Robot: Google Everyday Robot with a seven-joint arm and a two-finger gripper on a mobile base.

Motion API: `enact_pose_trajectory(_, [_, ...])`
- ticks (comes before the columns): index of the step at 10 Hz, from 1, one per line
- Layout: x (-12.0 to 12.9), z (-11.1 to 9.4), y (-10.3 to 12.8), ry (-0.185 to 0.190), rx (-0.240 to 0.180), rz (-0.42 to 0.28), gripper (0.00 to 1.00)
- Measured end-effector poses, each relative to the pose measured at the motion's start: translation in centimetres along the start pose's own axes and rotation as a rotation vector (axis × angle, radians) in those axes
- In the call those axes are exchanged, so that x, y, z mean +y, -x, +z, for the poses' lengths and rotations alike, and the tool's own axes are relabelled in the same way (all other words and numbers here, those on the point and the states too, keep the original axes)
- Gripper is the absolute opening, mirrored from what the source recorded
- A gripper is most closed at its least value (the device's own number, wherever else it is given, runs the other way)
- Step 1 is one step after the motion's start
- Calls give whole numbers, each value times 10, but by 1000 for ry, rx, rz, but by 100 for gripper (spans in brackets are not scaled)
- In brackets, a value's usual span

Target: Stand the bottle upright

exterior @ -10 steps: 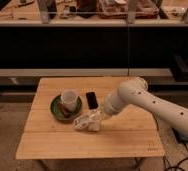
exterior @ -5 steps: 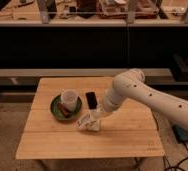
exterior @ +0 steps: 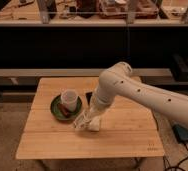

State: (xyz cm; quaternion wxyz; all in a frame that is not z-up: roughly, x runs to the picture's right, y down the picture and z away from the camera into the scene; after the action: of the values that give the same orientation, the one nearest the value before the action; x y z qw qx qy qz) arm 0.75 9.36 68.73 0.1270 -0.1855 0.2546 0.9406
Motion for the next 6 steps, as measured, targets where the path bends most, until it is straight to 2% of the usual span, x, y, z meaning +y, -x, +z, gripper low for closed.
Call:
enact_pose_trajectory(3, [-4,-1,-17,7,-51,-64,34])
enact_pose_trajectory(6, [-12,3,-32,-10,-88,-118,34])
